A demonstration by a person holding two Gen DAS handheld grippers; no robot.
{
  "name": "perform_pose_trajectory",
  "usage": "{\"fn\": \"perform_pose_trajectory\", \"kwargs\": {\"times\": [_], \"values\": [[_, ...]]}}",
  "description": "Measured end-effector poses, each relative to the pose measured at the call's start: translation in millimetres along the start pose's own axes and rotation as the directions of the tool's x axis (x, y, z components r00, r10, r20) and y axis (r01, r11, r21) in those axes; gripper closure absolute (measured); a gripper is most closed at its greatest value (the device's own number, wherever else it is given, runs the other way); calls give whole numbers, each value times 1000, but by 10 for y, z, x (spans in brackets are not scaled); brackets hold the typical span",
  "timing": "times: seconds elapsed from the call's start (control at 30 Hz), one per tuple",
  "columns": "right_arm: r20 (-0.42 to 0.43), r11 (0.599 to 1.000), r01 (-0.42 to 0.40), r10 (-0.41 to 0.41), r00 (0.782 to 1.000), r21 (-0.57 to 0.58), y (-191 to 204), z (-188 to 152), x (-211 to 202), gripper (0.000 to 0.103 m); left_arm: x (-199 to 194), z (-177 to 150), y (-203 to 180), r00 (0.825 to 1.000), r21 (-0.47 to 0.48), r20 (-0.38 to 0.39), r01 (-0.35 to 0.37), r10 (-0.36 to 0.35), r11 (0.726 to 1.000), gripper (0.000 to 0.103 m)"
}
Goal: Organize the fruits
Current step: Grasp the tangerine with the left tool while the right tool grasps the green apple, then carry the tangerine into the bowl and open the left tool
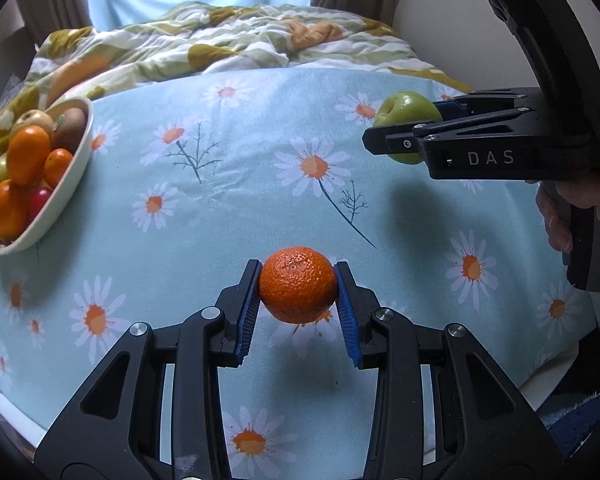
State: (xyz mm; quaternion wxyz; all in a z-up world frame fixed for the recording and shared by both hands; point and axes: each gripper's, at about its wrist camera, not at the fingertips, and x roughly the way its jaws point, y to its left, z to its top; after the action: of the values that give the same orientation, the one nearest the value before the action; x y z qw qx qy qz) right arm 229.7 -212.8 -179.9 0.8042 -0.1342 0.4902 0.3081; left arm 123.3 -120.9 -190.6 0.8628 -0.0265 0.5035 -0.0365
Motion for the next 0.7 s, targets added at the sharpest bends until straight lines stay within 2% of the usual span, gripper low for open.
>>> {"fn": "perform_pose_trajectory", "kwargs": {"times": [0.3,0.7], "values": [[46,1000,-5,4,999,25,416,183,-389,53,-431,158,293,997,12,74,-17,16,1000,61],[80,995,-22,15,997,96,1062,632,-477,53,-876,249,1139,992,-10,121,-32,33,999,61]]}}
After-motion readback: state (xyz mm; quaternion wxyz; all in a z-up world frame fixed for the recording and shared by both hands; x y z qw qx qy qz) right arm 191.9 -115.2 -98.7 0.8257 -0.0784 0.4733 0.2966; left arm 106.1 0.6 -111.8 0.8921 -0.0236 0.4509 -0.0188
